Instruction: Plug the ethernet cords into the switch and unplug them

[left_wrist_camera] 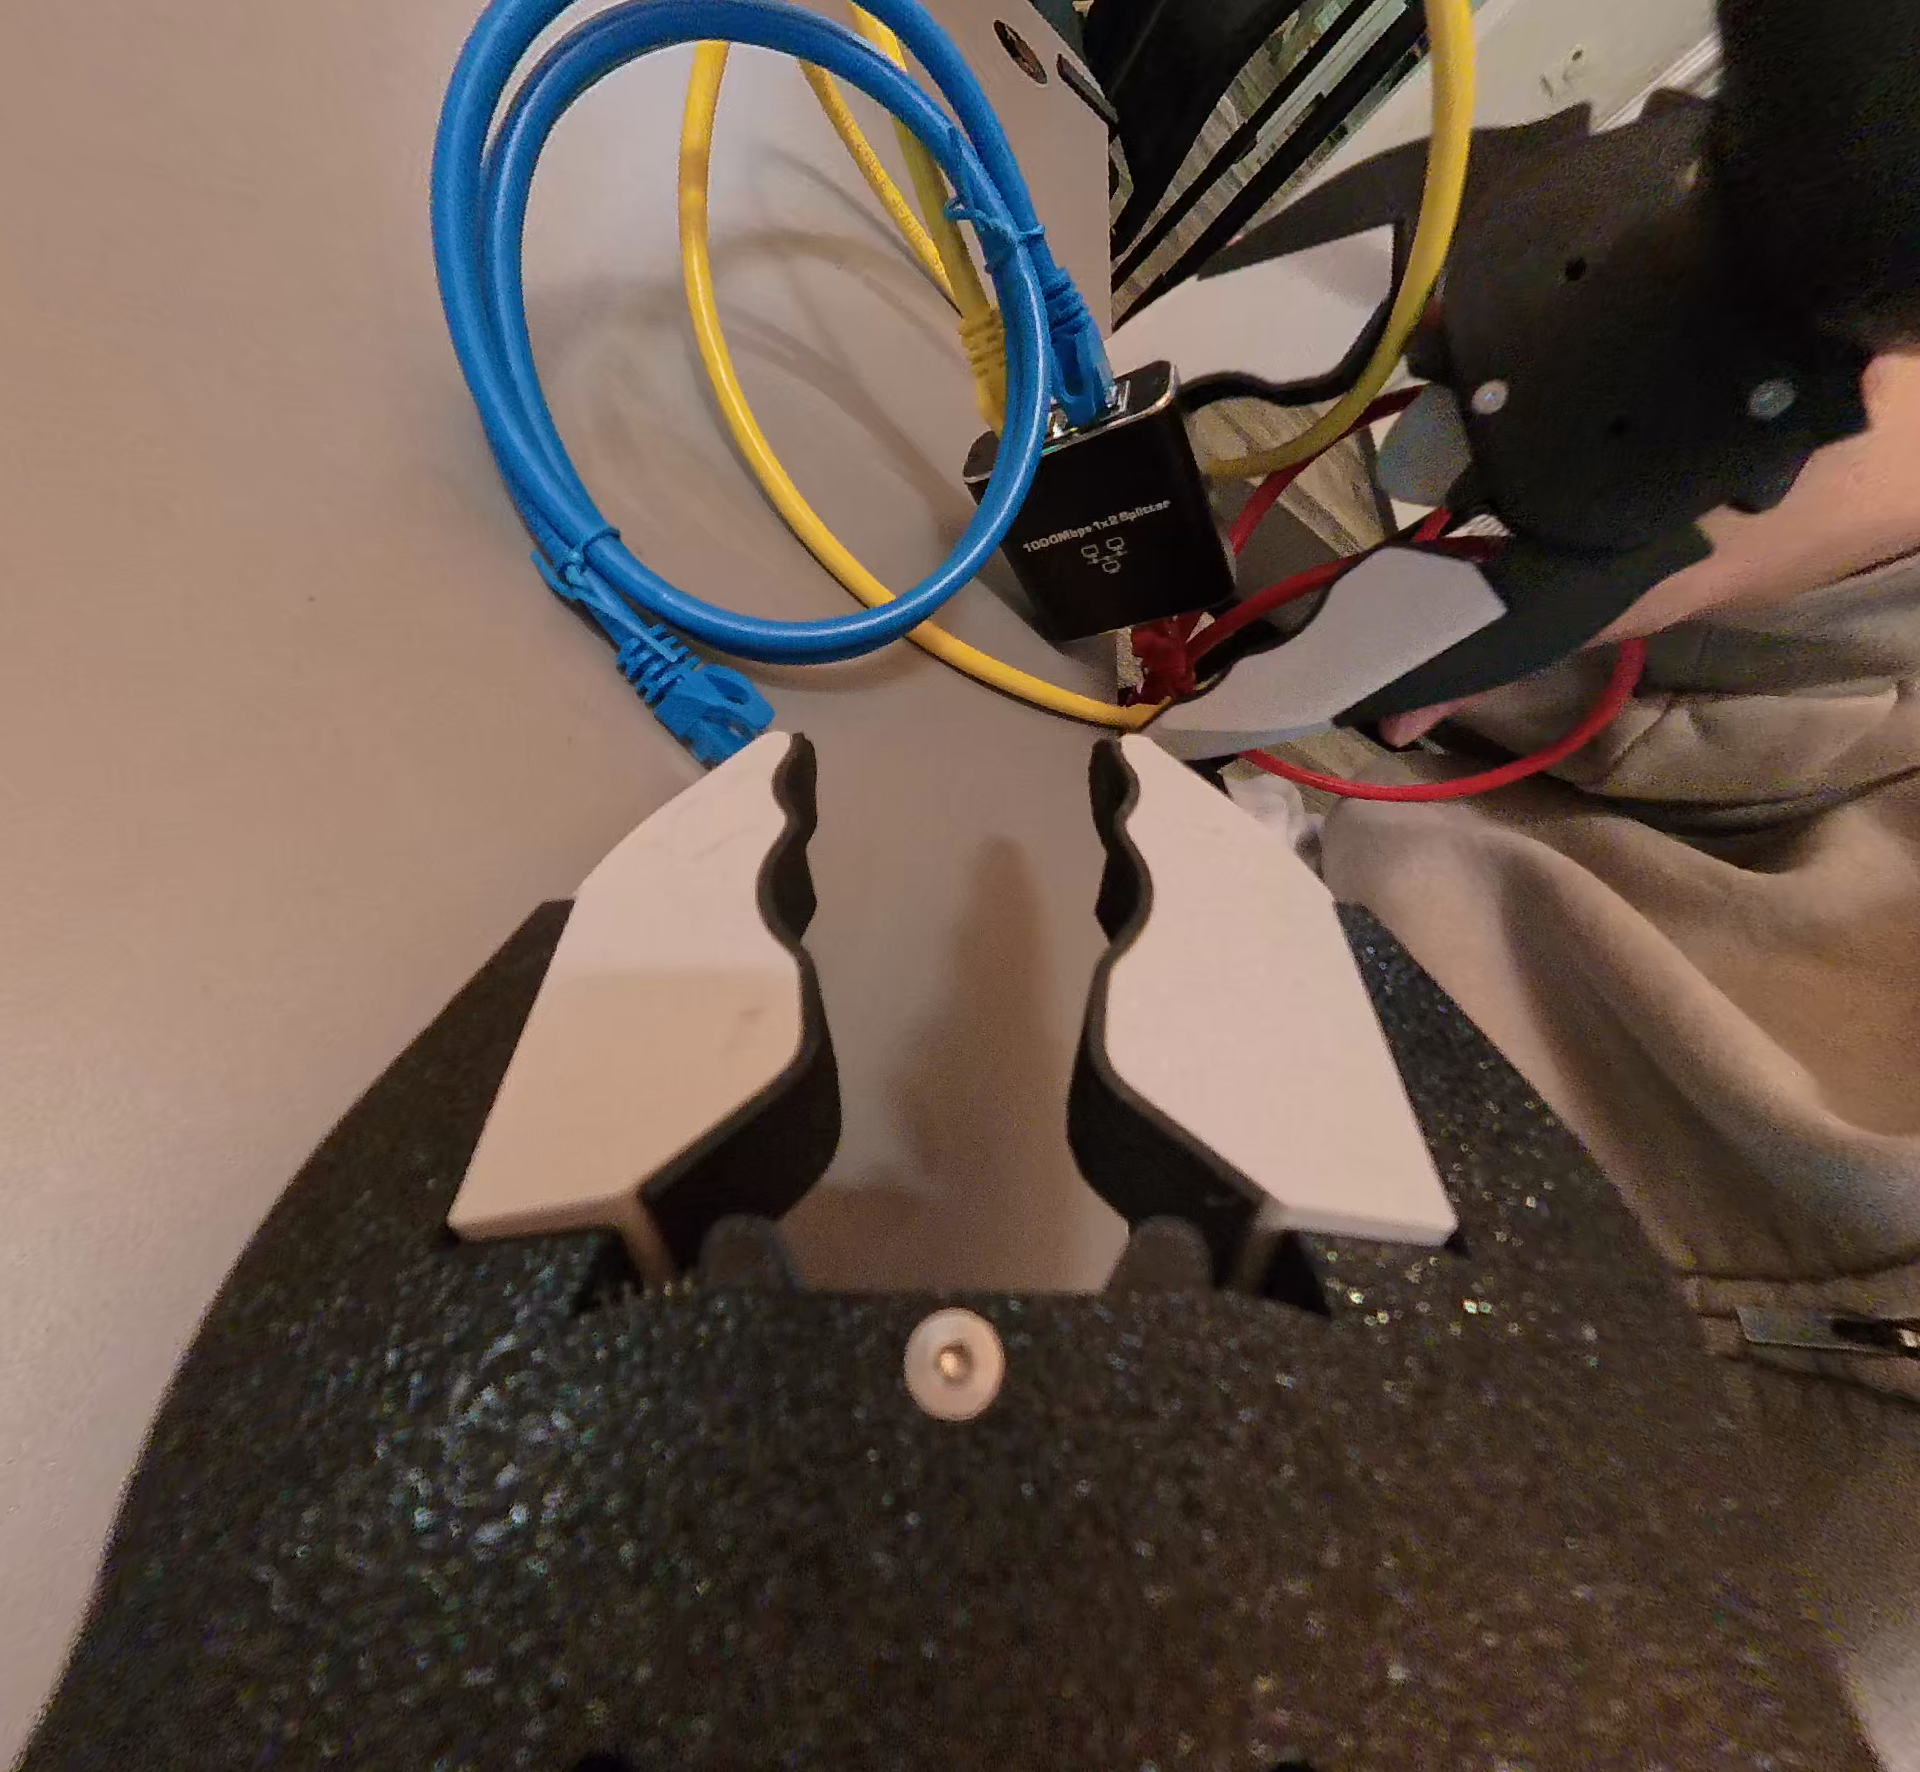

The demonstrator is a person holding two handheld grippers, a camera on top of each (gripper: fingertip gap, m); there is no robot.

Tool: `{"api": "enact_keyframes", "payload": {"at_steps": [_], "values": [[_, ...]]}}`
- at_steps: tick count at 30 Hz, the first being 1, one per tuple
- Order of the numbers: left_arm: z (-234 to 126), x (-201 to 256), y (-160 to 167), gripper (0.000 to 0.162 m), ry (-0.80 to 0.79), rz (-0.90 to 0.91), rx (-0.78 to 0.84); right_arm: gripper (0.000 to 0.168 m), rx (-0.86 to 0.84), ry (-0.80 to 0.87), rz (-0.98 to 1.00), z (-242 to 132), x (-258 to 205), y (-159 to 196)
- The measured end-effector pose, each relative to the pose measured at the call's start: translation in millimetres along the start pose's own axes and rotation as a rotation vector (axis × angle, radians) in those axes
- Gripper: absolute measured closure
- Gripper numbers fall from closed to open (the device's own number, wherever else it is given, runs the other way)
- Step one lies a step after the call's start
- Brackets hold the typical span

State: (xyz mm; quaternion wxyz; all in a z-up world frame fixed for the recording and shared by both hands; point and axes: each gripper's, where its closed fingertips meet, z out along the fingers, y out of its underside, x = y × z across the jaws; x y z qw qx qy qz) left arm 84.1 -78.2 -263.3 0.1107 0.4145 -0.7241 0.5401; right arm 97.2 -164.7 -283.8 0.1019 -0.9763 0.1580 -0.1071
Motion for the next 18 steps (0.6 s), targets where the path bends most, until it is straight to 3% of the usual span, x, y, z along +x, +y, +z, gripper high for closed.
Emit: {"api": "enact_keyframes", "payload": {"at_steps": [1,8,14,18], "values": [[0,0,0,0.111,0.001,-0.001,0.001,0.082,-0.017,0.018,-0.01,3,1,2],[0,0,0,0.111,0.0,-0.002,-0.001,0.102,-0.057,-0.008,-0.018,7,-6,2],[-2,2,-1,0.113,0.016,0.002,0.009,0.12,-0.12,-0.069,-0.139,6,-13,5],[-21,6,-21,0.115,0.063,0.026,0.166,0.126,-0.106,-0.129,-0.18,-3,-6,10]]}}
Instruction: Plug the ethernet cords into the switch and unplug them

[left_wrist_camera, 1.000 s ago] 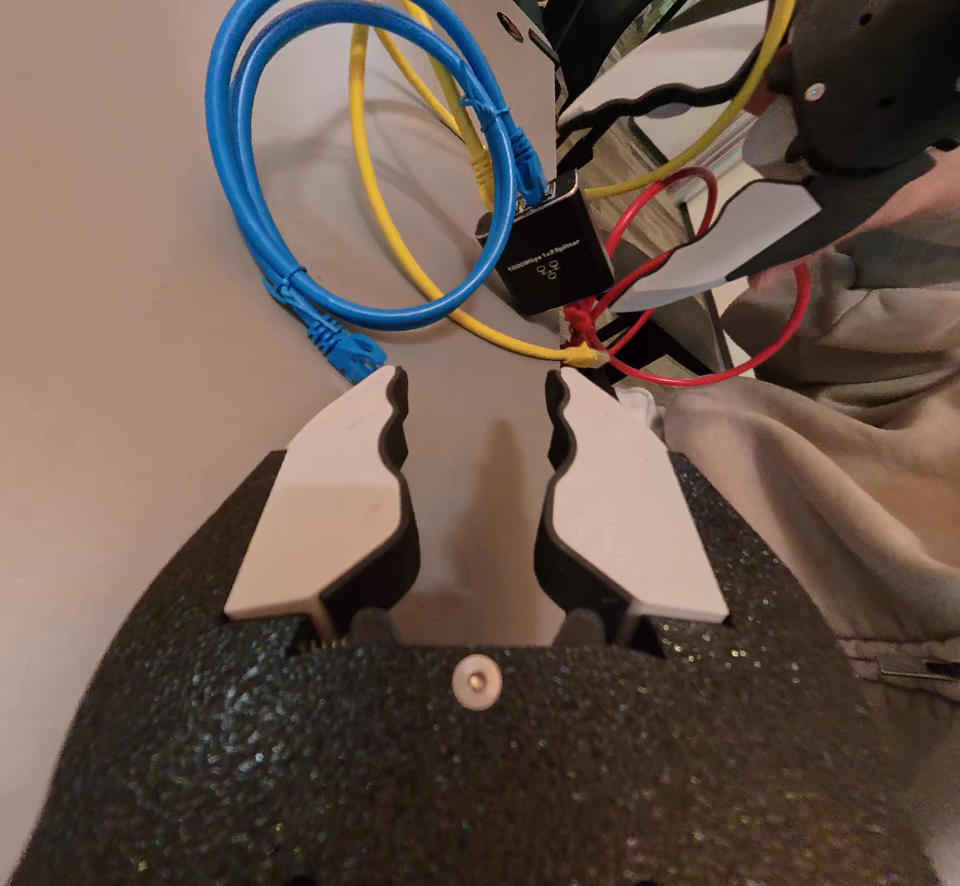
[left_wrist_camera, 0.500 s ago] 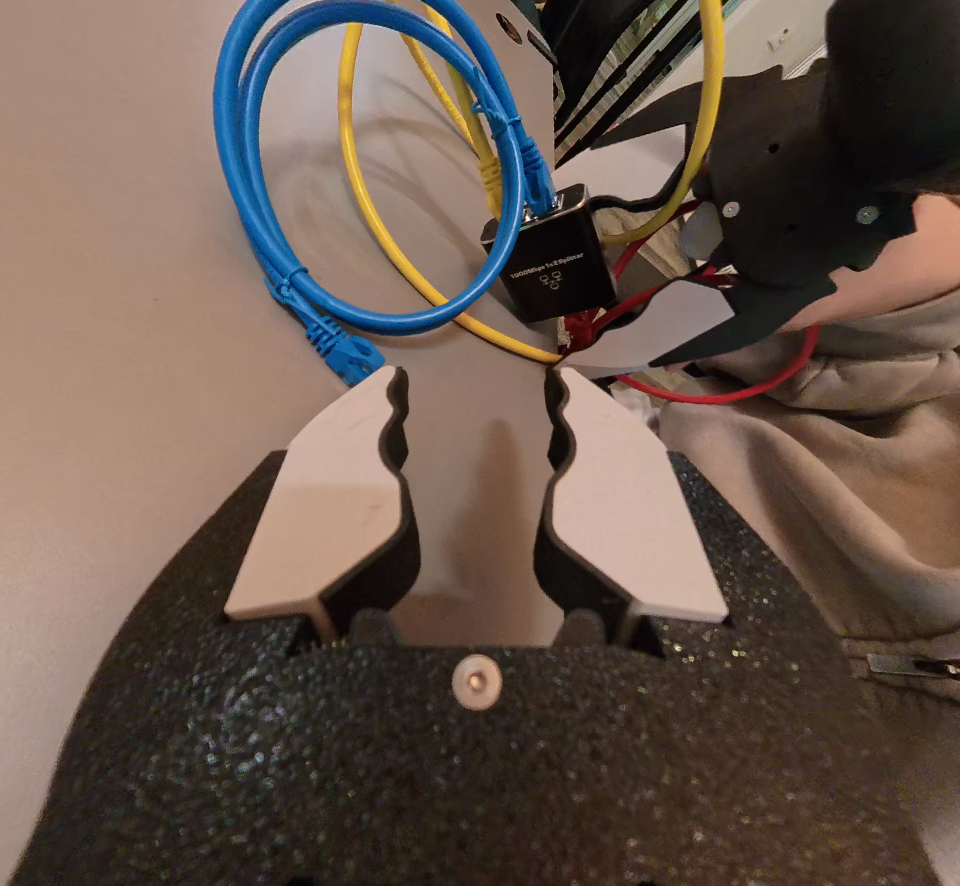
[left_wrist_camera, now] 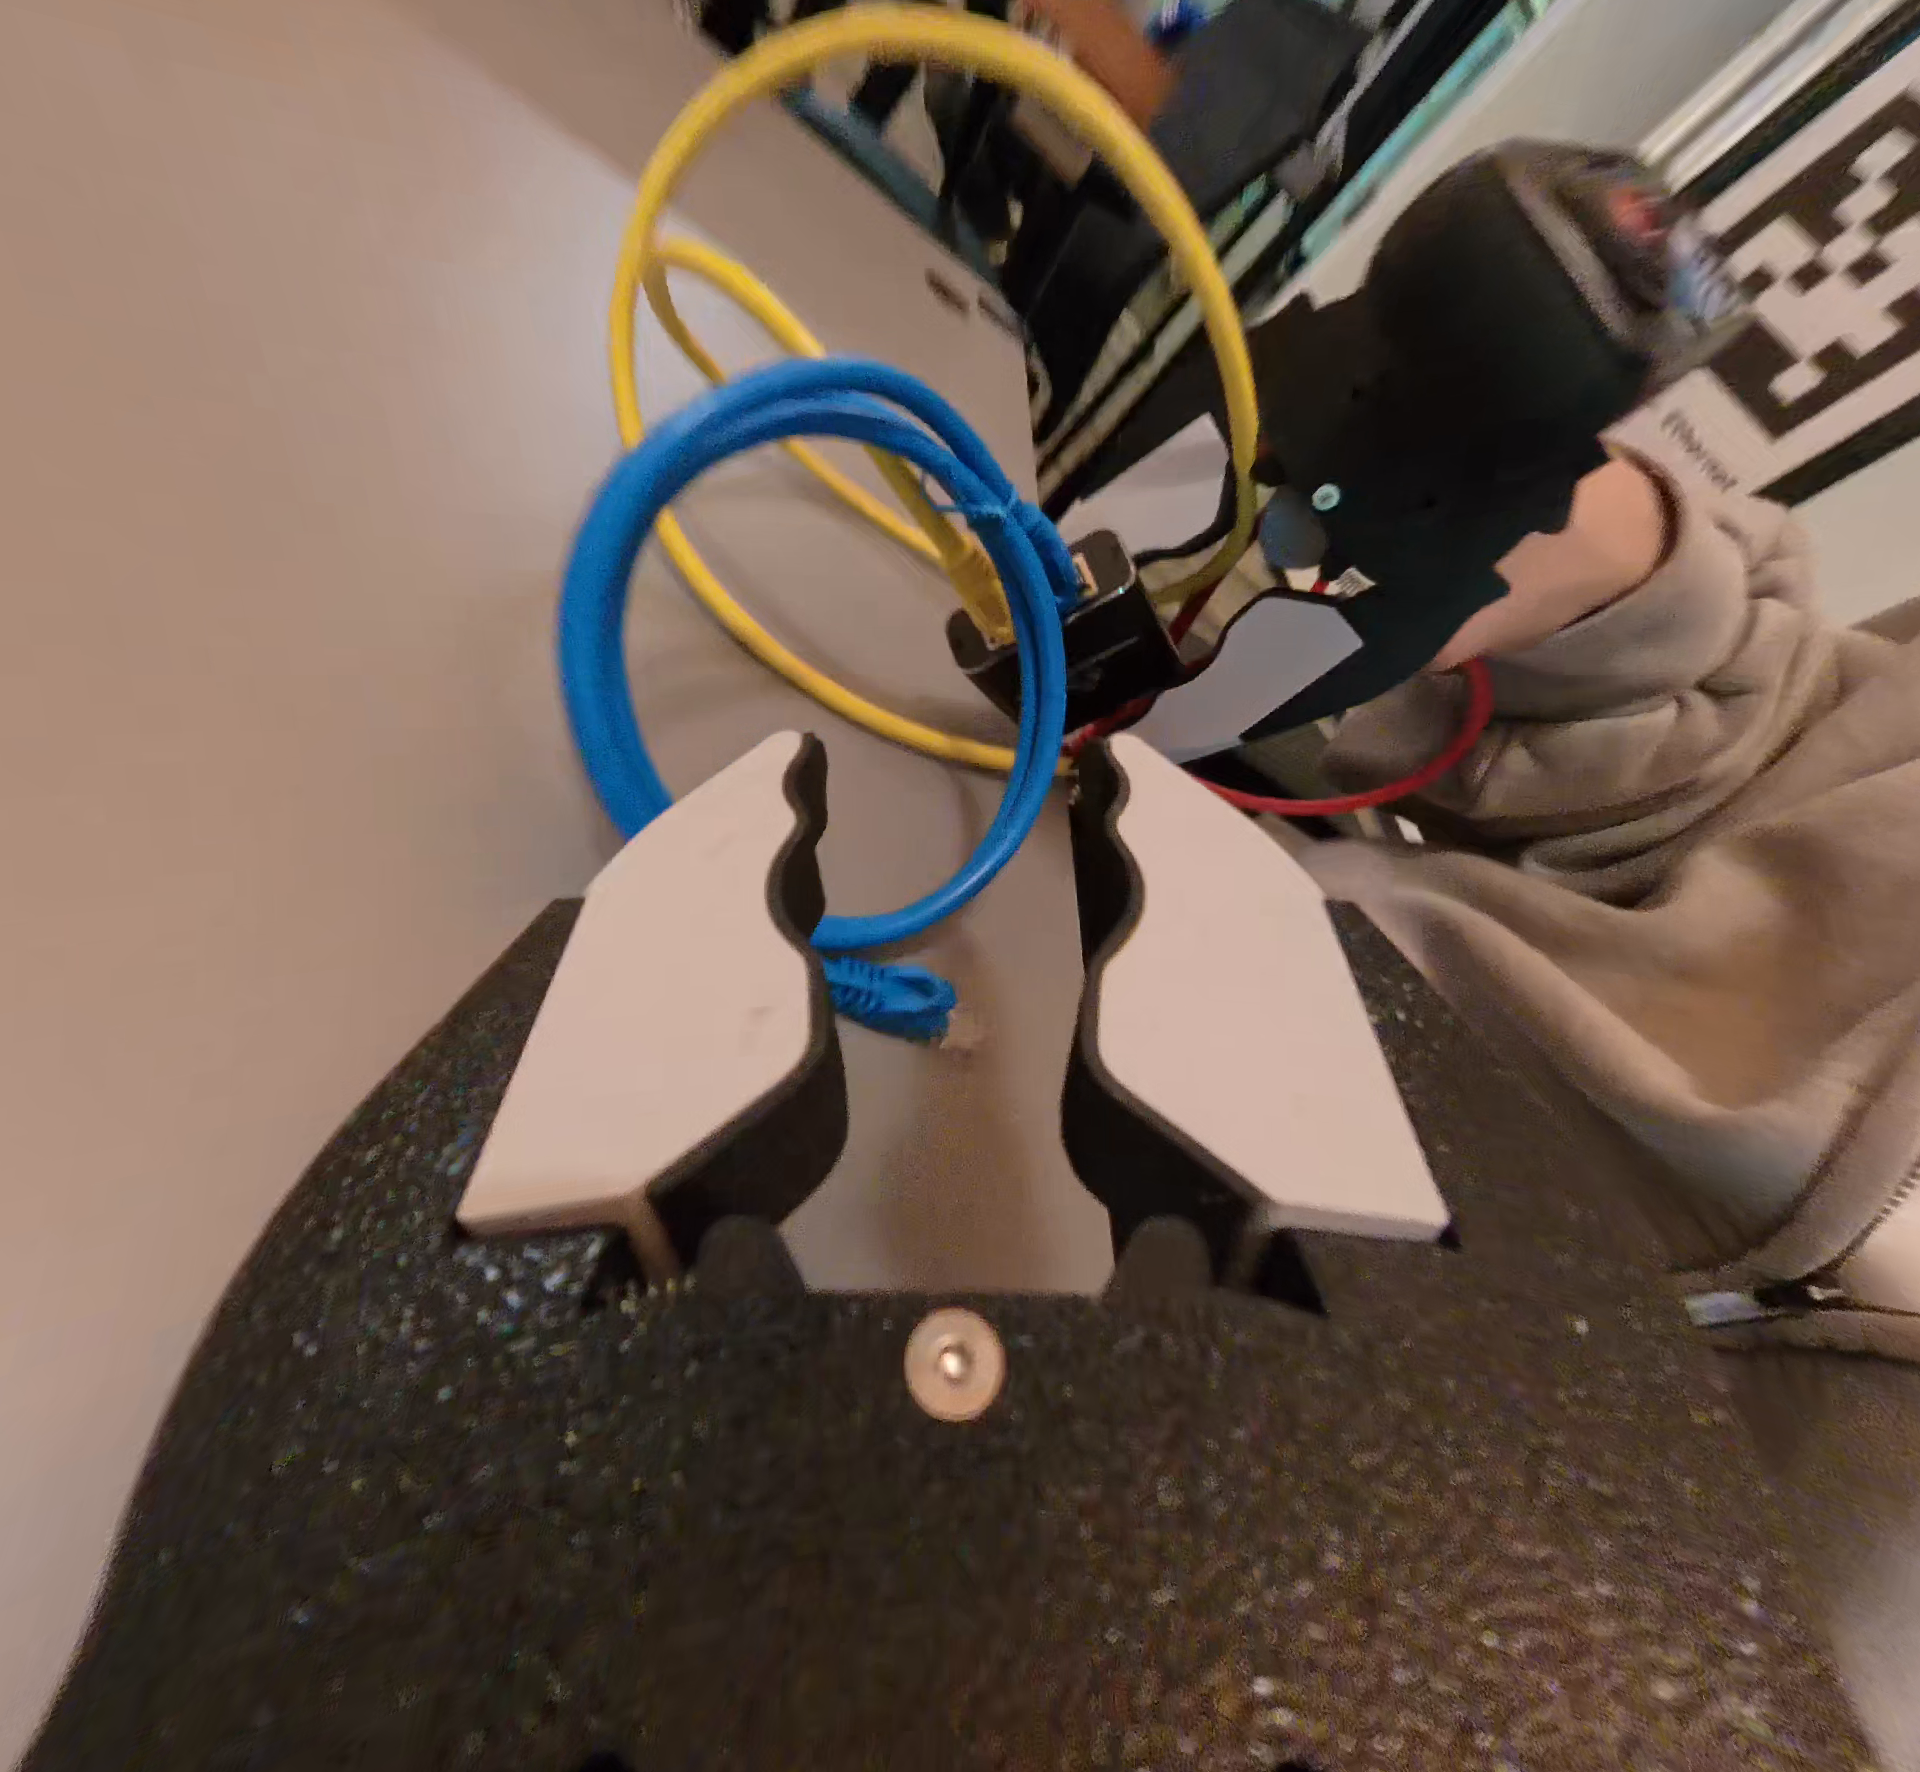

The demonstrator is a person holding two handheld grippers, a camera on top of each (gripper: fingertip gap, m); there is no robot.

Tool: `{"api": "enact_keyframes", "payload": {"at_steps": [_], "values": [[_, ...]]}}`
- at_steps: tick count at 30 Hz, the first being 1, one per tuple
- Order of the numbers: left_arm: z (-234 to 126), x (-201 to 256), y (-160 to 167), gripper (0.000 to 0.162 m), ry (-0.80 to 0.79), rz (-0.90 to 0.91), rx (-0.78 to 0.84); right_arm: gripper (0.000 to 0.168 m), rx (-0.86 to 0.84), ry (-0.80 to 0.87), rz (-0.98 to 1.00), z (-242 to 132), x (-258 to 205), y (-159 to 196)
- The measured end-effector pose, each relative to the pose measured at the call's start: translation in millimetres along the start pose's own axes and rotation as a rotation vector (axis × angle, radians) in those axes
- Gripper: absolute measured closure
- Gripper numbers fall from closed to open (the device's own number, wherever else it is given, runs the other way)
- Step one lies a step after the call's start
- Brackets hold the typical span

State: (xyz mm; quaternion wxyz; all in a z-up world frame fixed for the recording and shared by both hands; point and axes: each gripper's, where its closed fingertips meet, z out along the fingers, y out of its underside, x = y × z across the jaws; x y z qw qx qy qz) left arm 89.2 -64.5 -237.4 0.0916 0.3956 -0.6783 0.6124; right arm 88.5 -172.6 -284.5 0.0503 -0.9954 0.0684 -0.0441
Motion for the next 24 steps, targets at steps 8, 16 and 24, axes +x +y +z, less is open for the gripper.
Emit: {"api": "enact_keyframes", "payload": {"at_steps": [8,16,24], "values": [[-85,-19,-48,0.114,-0.129,0.068,0.323,0.136,0.196,-0.13,-0.006,-52,29,-6],[-104,-34,-45,0.117,-0.143,0.022,0.373,0.138,0.368,-0.096,-0.077,-146,65,-25],[-100,-42,-38,0.117,-0.136,-0.001,0.358,0.137,0.537,0.28,0.001,-291,202,-38]]}}
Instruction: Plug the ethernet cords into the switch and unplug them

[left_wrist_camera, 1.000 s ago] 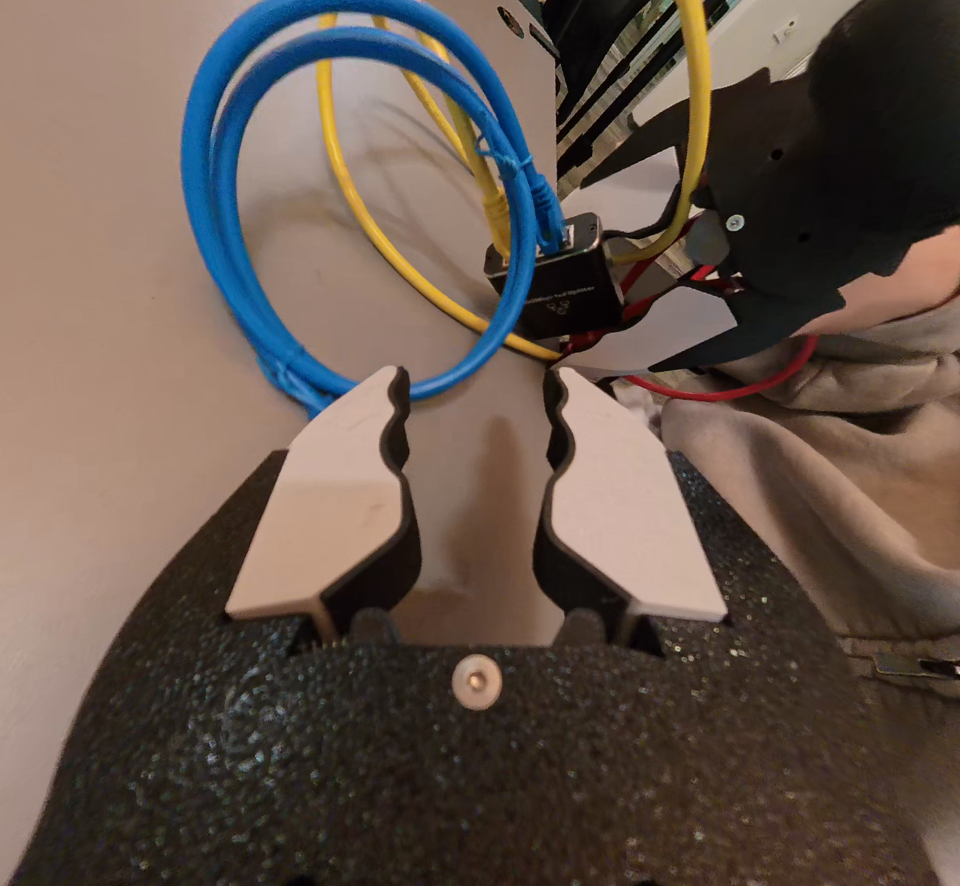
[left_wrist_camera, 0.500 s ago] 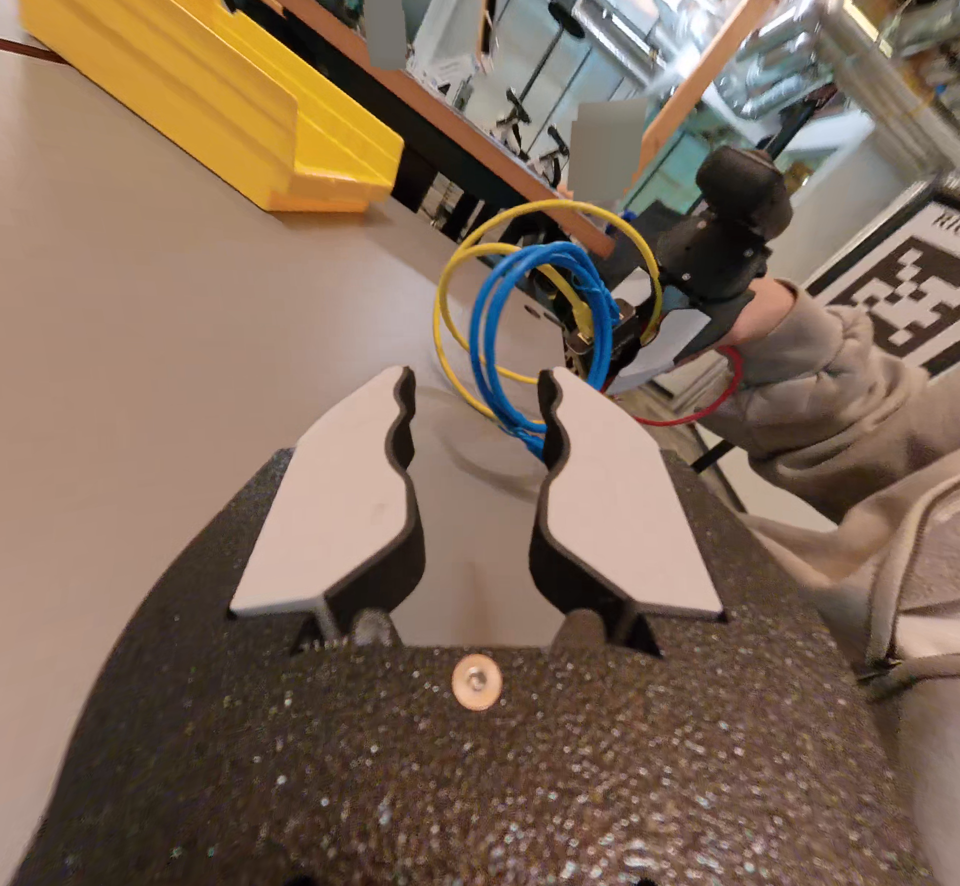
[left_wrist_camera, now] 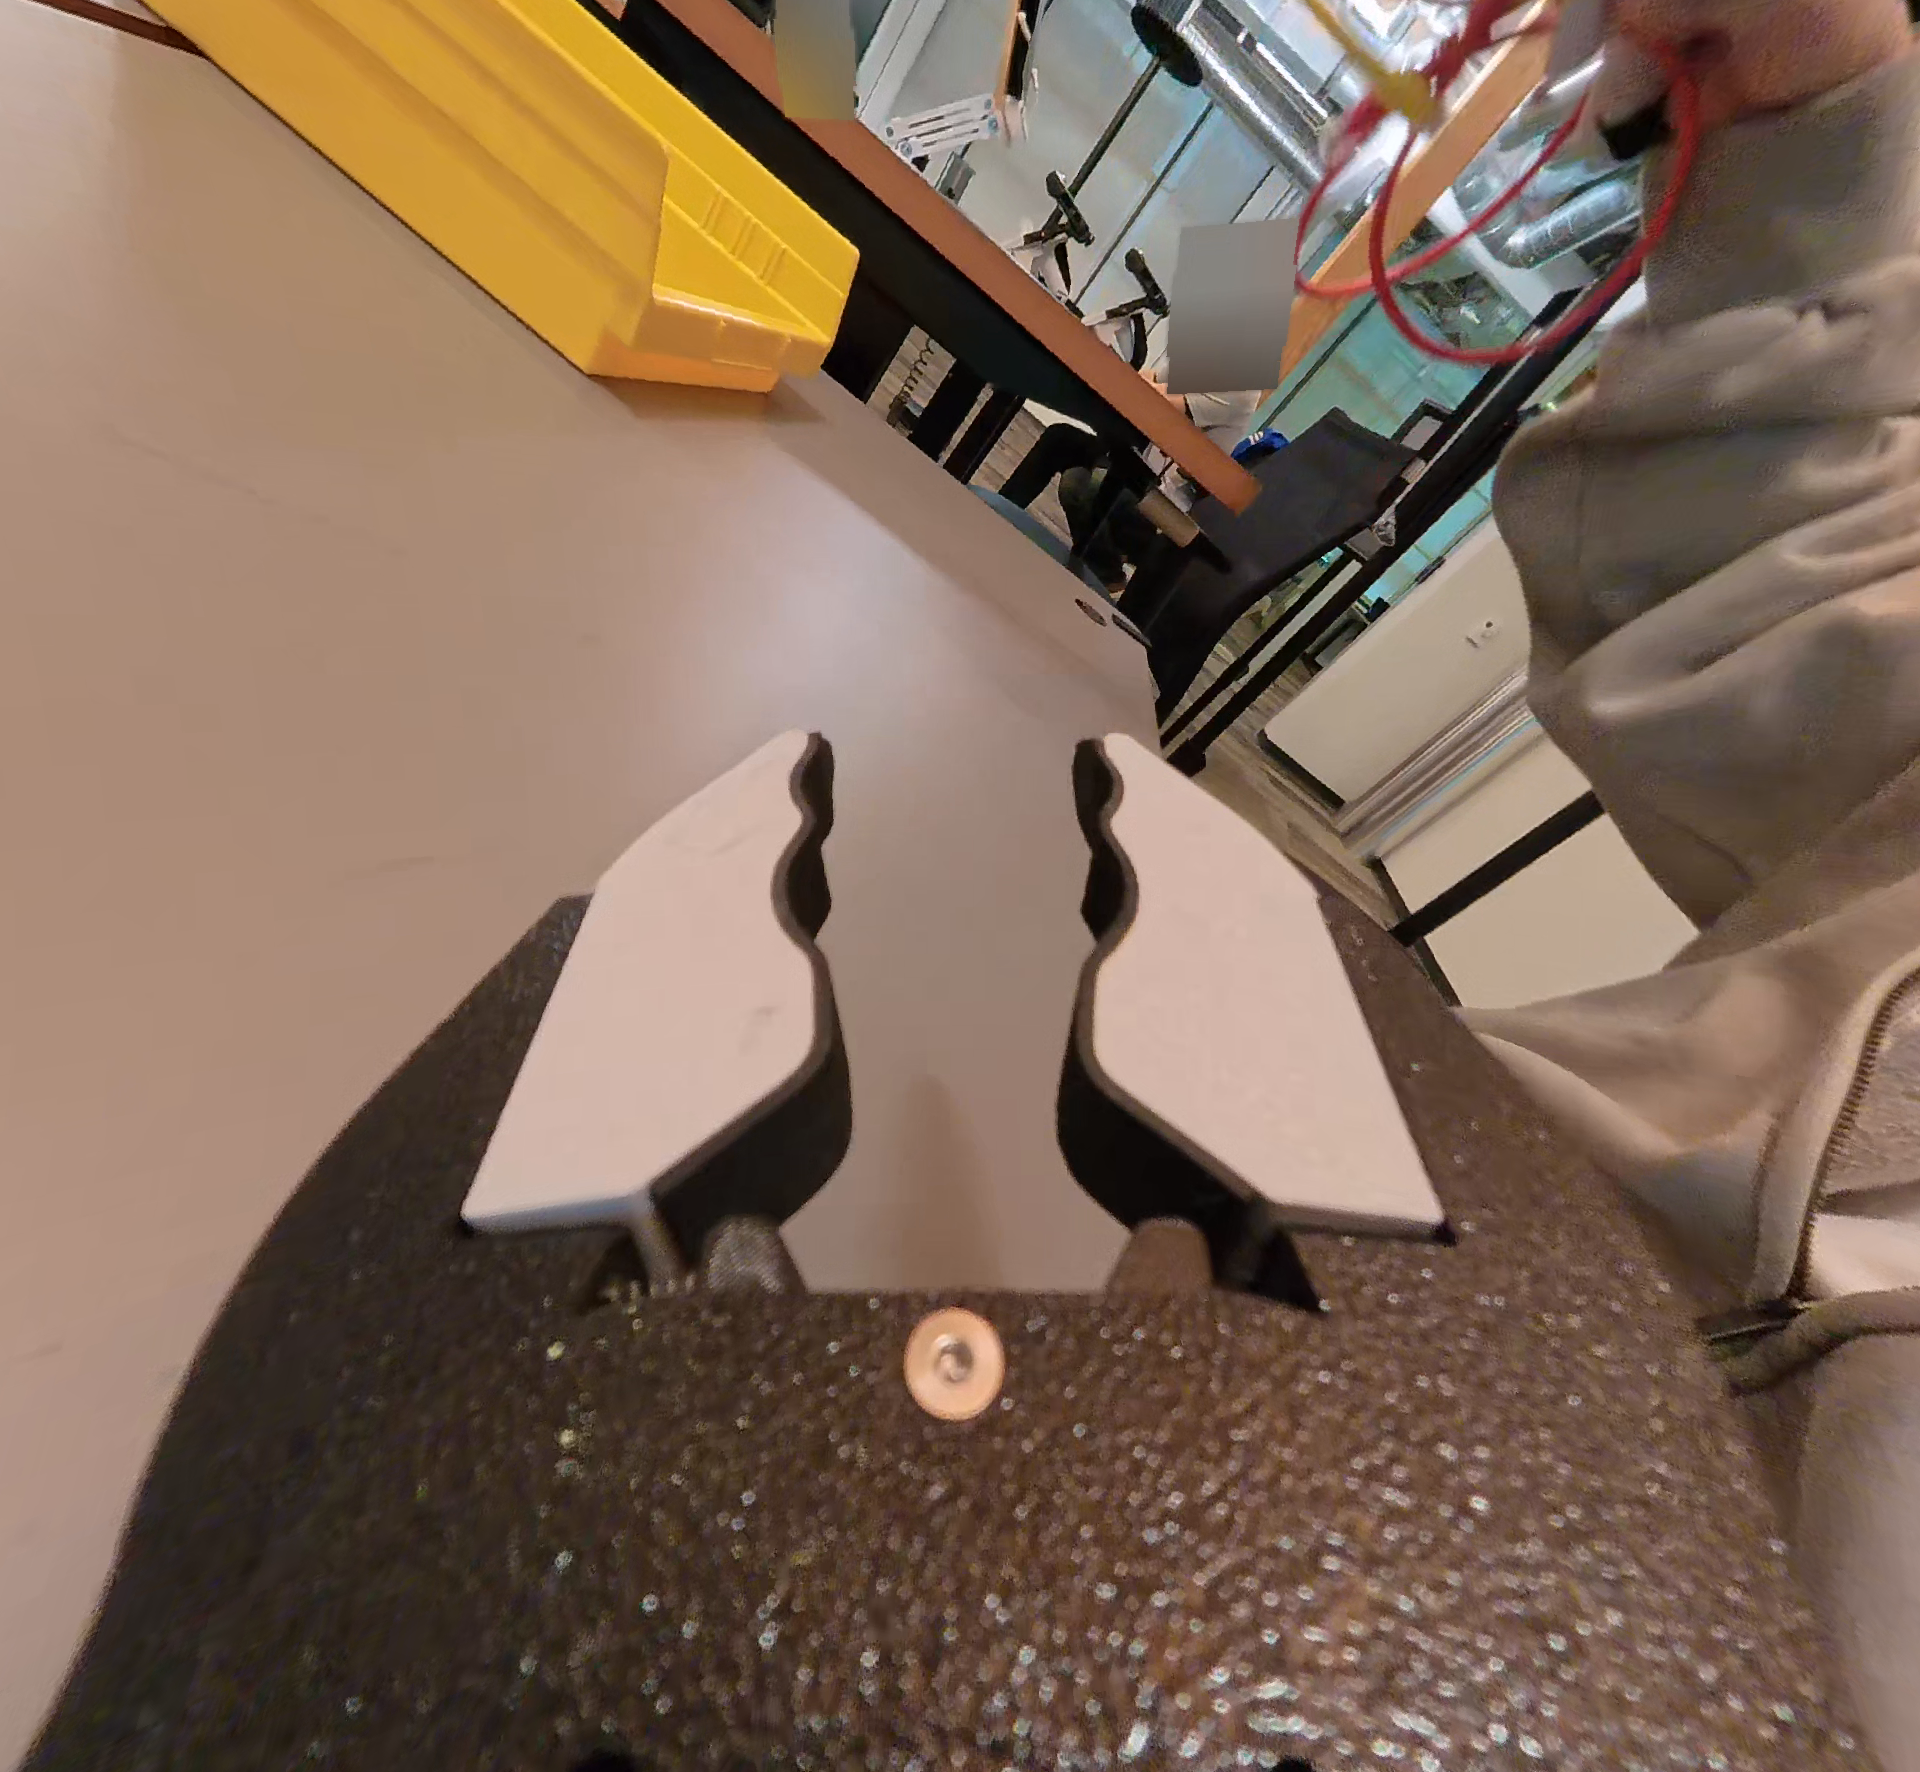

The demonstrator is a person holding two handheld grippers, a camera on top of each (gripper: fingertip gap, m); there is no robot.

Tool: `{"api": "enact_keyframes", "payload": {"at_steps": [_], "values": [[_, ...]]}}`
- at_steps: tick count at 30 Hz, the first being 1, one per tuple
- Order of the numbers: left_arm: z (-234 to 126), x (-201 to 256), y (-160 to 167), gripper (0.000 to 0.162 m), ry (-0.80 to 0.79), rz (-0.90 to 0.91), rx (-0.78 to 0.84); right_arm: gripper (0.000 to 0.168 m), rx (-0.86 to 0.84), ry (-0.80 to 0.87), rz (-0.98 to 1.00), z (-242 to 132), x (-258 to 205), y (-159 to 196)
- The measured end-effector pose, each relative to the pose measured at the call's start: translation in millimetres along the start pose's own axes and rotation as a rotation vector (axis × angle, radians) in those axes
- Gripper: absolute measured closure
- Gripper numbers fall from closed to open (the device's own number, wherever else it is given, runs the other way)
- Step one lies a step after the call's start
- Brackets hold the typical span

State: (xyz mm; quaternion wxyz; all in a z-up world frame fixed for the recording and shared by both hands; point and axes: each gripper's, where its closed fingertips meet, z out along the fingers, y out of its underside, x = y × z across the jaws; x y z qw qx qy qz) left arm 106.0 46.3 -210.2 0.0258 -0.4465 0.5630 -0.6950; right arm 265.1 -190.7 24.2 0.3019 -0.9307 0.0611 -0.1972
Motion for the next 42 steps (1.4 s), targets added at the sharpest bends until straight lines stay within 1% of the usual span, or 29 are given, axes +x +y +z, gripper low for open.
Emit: {"api": "enact_keyframes", "payload": {"at_steps": [2,4,6,8,11,14,16,17,19,23,25,26,27,28,30,31,32,35,37,38,42], "values": [[1,0,1,0.117,0.004,-0.007,-0.005,0.137,0.044,0.057,0.035,1,43,-15],[1,-1,1,0.117,0.006,-0.014,-0.003,0.137,0.137,0.082,0.113,13,84,-30],[0,-2,0,0.117,0.006,-0.022,0.002,0.137,0.266,0.056,0.207,36,119,-44],[0,-2,0,0.117,0.011,-0.027,0.004,0.137,0.4,0.055,0.26,68,149,-52],[1,-1,1,0.117,0.017,-0.027,-0.003,0.137,0.584,0.046,0.376,120,183,-55],[4,1,3,0.117,0.022,-0.015,-0.016,0.137,0.782,0.058,0.44,163,205,-56],[6,2,6,0.117,0.025,-0.005,-0.037,0.137,0.863,0.084,0.458,188,215,-51],[7,3,7,0.117,0.027,0.0,-0.047,0.137,0.871,0.104,0.476,201,220,-47],[9,5,9,0.117,0.03,0.009,-0.066,0.136,0.849,0.135,0.508,228,225,-35],[12,5,13,0.117,0.034,0.006,-0.093,0.136,0.644,0.256,0.519,279,223,6],[13,4,13,0.118,0.038,-0.003,-0.096,0.134,0.601,0.323,0.524,288,222,21],[13,4,13,0.118,0.04,-0.008,-0.095,0.134,0.587,0.348,0.56,289,223,25],[13,4,13,0.118,0.042,-0.013,-0.093,0.134,0.571,0.367,0.604,288,225,26],[13,4,13,0.118,0.042,-0.017,-0.092,0.133,0.553,0.371,0.602,287,225,24],[13,5,12,0.118,0.05,-0.021,-0.086,0.132,0.472,0.32,0.492,291,221,22],[13,6,12,0.118,0.054,-0.024,-0.083,0.132,0.456,0.227,0.422,295,211,17],[13,6,12,0.118,0.055,-0.027,-0.081,0.132,0.409,0.162,0.392,299,202,19],[13,6,12,0.118,0.055,-0.031,-0.077,0.133,0.305,0.116,0.444,302,190,29],[13,6,13,0.118,0.059,-0.037,-0.079,0.129,0.267,-0.018,0.492,305,170,29],[13,6,13,0.118,0.061,-0.041,-0.078,0.125,0.236,-0.055,0.53,306,164,32],[13,7,13,0.118,0.061,-0.04,-0.078,0.122,0.18,-0.099,0.631,300,162,39]]}}
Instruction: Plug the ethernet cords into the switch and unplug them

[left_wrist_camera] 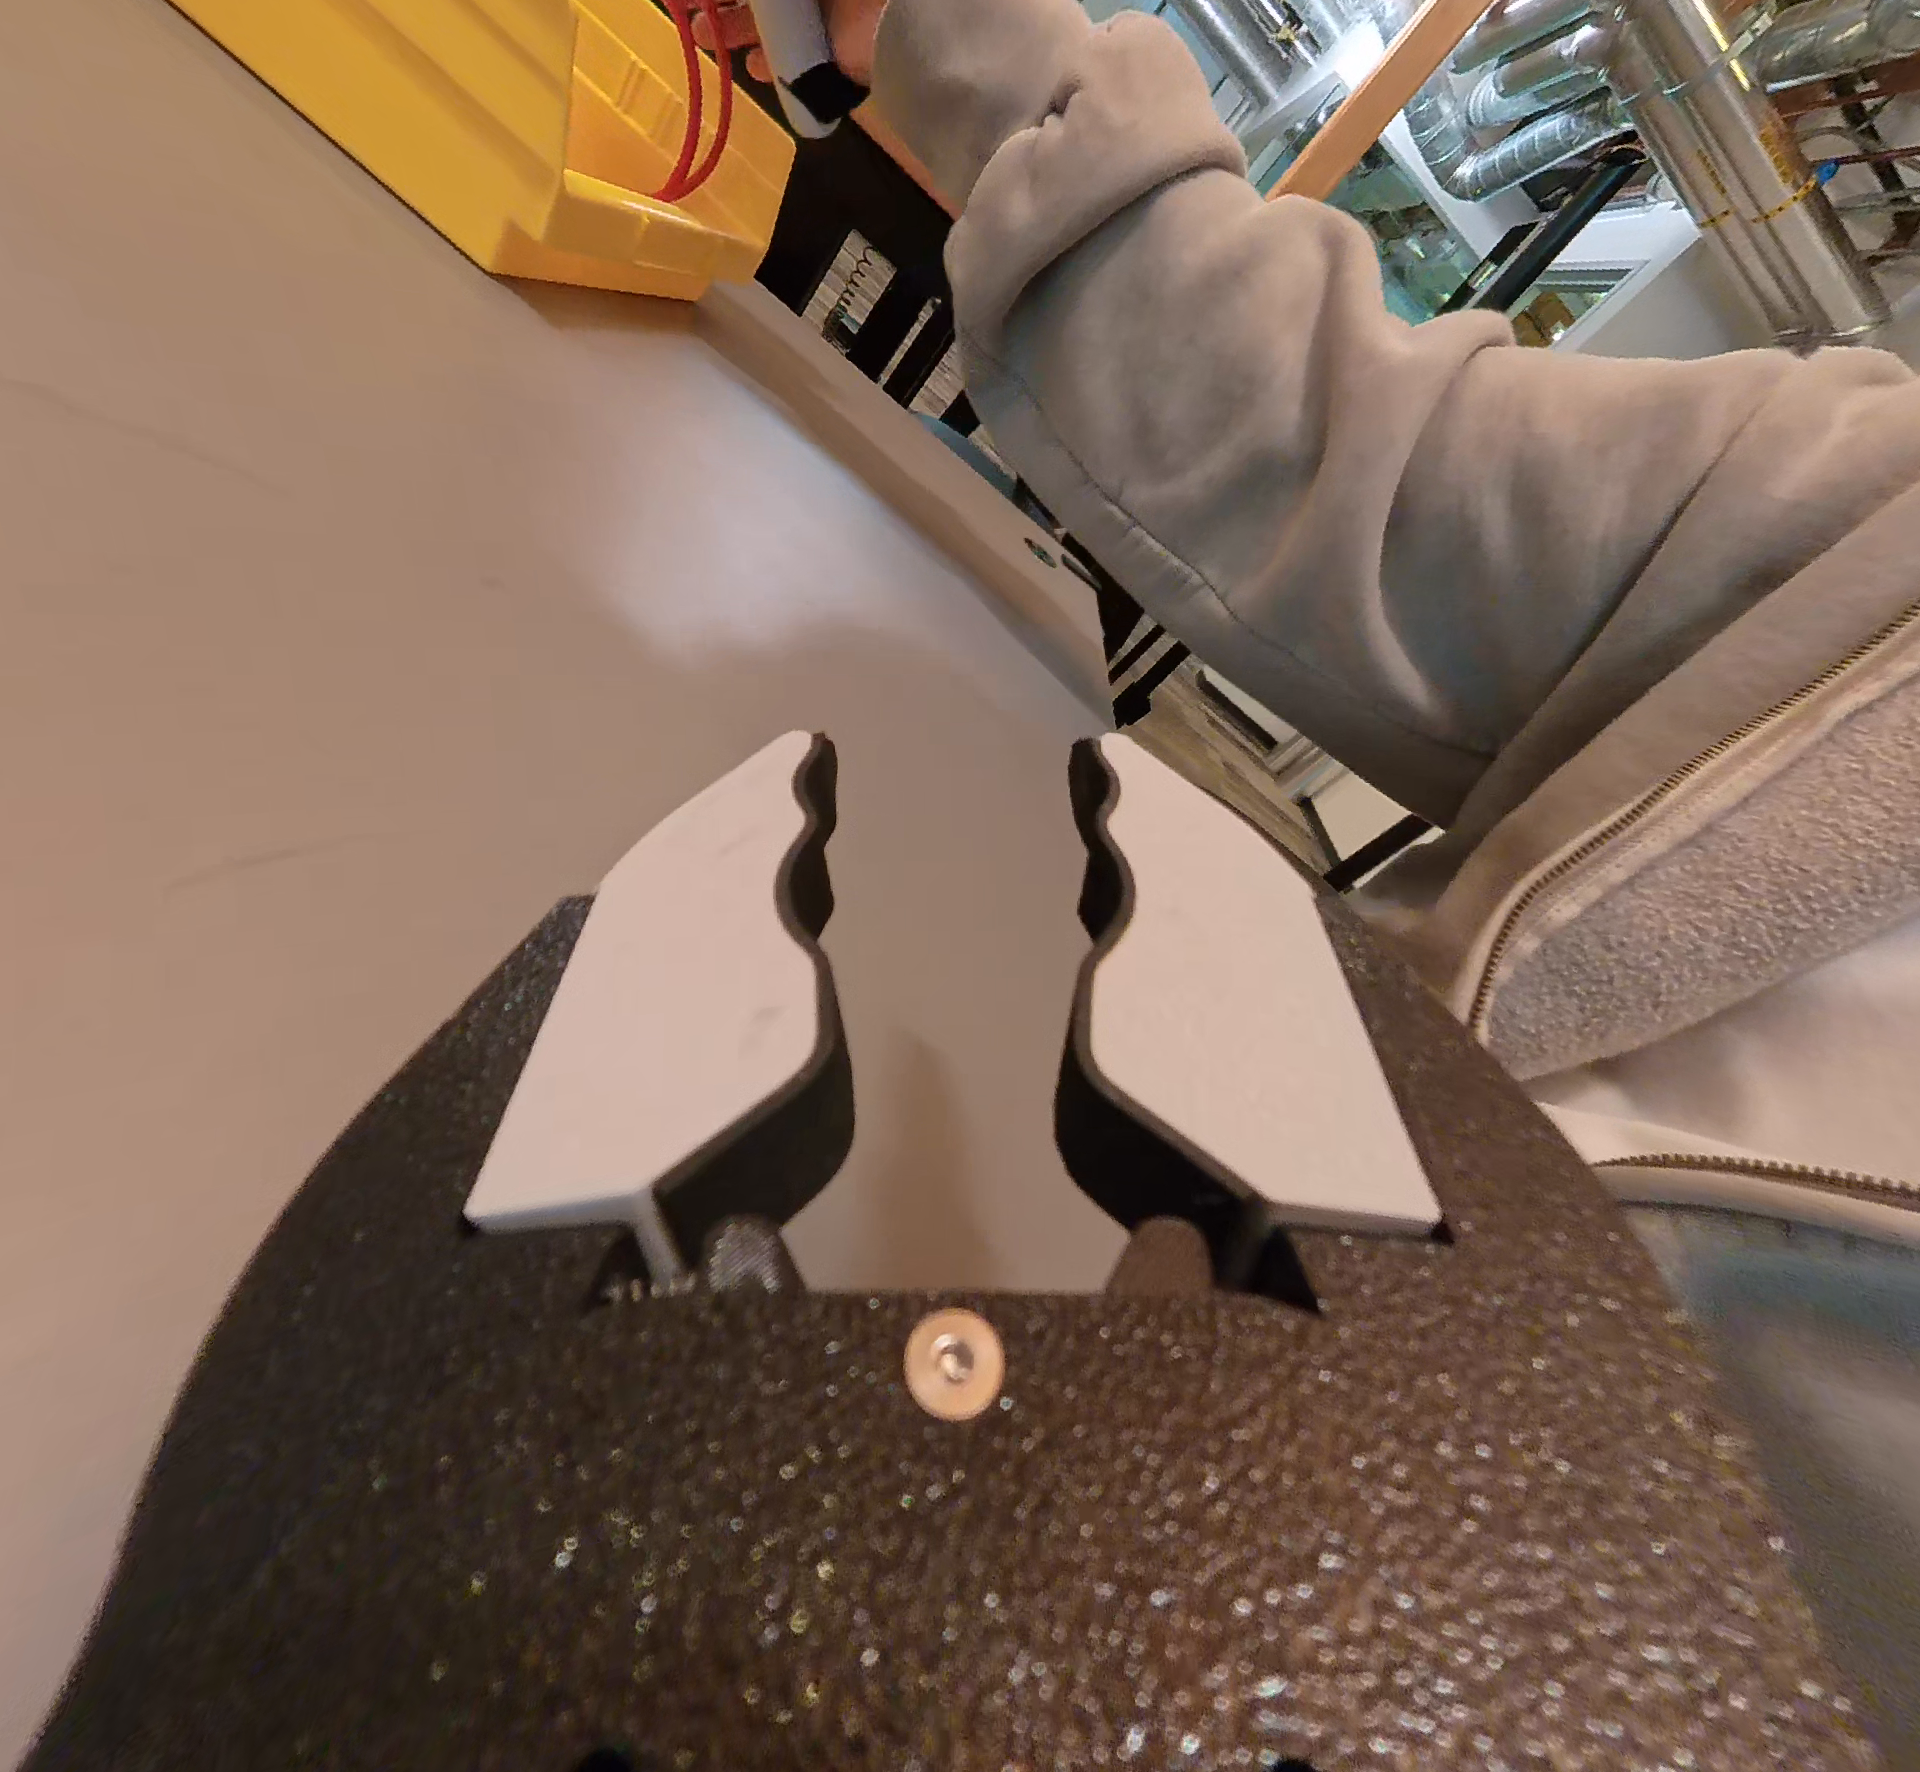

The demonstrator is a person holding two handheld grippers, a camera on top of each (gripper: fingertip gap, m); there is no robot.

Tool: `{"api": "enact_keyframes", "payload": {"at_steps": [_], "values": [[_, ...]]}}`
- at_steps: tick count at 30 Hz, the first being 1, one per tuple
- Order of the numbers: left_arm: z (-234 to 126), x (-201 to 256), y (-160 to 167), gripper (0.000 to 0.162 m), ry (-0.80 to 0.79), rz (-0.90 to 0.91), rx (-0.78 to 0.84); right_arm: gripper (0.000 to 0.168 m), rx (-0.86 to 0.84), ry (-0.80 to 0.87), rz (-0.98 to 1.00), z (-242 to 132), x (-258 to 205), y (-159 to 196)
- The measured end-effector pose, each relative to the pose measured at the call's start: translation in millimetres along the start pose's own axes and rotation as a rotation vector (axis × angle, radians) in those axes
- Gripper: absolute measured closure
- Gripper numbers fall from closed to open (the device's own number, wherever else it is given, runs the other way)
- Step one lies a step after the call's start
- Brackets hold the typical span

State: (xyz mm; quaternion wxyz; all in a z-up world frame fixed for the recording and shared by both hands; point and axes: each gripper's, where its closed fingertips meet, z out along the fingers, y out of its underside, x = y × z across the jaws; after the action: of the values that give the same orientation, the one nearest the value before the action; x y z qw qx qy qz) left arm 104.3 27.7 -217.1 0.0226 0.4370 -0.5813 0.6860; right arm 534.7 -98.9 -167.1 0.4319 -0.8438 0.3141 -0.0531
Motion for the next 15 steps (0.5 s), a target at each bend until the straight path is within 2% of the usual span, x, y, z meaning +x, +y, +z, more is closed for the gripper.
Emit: {"api": "enact_keyframes", "payload": {"at_steps": [2,4,5,7,11,13,15], "values": [[0,0,0,0.118,0.004,-0.007,-0.001,0.116,-0.067,0.0,0.024,-4,1,7],[0,0,1,0.118,0.007,-0.012,-0.003,0.106,-0.089,0.073,0.019,-12,11,6],[0,1,1,0.118,0.009,-0.009,-0.004,0.105,-0.099,0.112,0.011,-17,16,7],[1,2,2,0.118,0.013,-0.004,-0.008,0.111,-0.116,0.076,-0.014,-20,11,10],[4,4,4,0.118,0.024,-0.013,-0.024,0.108,-0.272,0.022,-0.038,-3,-2,54],[6,5,6,0.118,0.025,-0.012,-0.034,0.107,-0.245,0.06,-0.092,3,-4,55],[6,6,7,0.118,0.027,-0.01,-0.036,0.105,-0.145,0.111,-0.132,0,-5,38]]}}
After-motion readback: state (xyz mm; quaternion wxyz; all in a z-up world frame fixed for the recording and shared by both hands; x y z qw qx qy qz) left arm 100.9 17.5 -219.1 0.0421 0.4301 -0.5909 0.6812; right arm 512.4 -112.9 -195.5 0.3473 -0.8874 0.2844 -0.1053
